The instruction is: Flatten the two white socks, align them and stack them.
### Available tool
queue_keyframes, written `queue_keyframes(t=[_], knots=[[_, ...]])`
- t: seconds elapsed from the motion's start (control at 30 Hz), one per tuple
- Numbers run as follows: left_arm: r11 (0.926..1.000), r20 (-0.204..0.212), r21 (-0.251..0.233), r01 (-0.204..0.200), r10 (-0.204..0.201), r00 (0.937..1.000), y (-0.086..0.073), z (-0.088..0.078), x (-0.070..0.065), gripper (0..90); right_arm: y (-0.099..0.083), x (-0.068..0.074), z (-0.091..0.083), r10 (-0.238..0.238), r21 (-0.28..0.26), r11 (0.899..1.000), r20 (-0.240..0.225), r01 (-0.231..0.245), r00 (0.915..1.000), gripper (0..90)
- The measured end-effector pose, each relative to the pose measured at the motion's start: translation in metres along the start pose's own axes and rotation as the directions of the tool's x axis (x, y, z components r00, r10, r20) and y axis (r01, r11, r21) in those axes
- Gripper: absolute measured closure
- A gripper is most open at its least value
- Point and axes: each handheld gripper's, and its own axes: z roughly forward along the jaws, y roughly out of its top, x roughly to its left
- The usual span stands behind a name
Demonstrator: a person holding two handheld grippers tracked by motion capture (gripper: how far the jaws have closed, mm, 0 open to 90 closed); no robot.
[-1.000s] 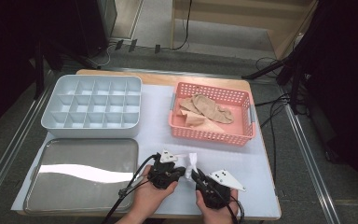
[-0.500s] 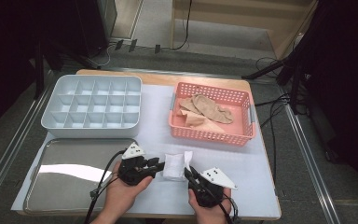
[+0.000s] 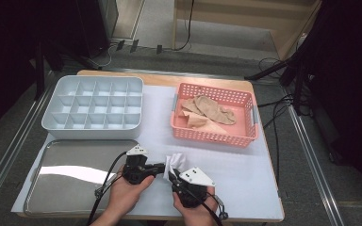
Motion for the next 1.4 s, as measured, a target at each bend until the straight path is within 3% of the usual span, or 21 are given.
queue_keyframes(t=[0.2, 0.27, 0.4, 0.5, 0.57, 0.63, 0.77, 0.87, 0.97, 1.07, 1.27, 1.4], knots=[[0.9970, 0.007, -0.072, 0.028, -0.028, 0.9996, 0.006, -0.011, 0.001, 75.3, -0.005, 0.007, 0.012, -0.028, 0.026, 0.999, -0.003, 0.028, 0.9996, 78.6], [0.9964, 0.005, -0.081, 0.024, -0.024, 0.9997, 0.008, -0.012, -0.003, 68.3, -0.005, 0.008, 0.012, -0.028, 0.029, 0.999, -0.001, 0.028, 0.9996, 77.6], [0.9932, 0.045, -0.111, 0.035, -0.030, 0.9985, 0.013, -0.012, -0.012, 49.0, -0.006, 0.008, 0.012, -0.025, 0.027, 0.999, -0.003, 0.025, 0.9997, 75.4], [0.9959, 0.027, -0.089, 0.012, -0.010, 0.9996, 0.014, -0.007, -0.015, 49.2, -0.006, 0.009, 0.012, -0.033, 0.028, 0.999, -0.003, 0.033, 0.9995, 74.0], [0.9979, 0.011, -0.065, 0.001, -0.001, 0.9999, 0.013, -0.002, -0.014, 58.9, -0.006, 0.009, 0.012, -0.030, 0.024, 0.999, -0.010, 0.030, 0.9995, 72.0], [0.9984, 0.023, -0.056, 0.009, -0.008, 0.9997, 0.012, 0.000, -0.012, 66.0, -0.006, 0.009, 0.009, -0.028, 0.023, 0.999, -0.021, 0.029, 0.9994, 67.9], [0.9978, 0.042, -0.058, 0.031, -0.029, 0.9987, 0.012, 0.000, -0.006, 71.3, -0.002, 0.009, -0.006, -0.005, 0.000, 1.000, -0.068, 0.005, 0.9977, 67.6], [0.9977, 0.043, -0.059, 0.035, -0.032, 0.9986, 0.012, 0.001, -0.004, 72.4, 0.001, 0.006, -0.020, 0.026, -0.034, 0.999, -0.085, -0.029, 0.9961, 72.7], [0.9976, 0.043, -0.059, 0.036, -0.034, 0.9985, 0.011, 0.001, -0.004, 72.8, 0.003, 0.002, -0.024, 0.044, -0.045, 0.998, -0.058, -0.047, 0.9973, 84.1], [0.9973, 0.041, -0.062, 0.040, -0.037, 0.9985, 0.011, 0.002, -0.004, 72.8, 0.002, -0.001, -0.016, 0.041, -0.017, 0.999, -0.032, -0.041, 0.9987, 87.3], [0.9976, 0.033, -0.053, 0.045, -0.043, 0.9985, 0.011, 0.004, 0.000, 71.9, -0.010, 0.002, 0.006, -0.012, 0.056, 0.998, 0.002, 0.012, 0.9999, 88.4], [0.9967, 0.014, -0.065, 0.049, -0.048, 0.9987, 0.010, 0.003, 0.003, 60.5, -0.017, 0.005, 0.012, -0.039, 0.081, 0.996, 0.023, 0.037, 0.9990, 90.0]])
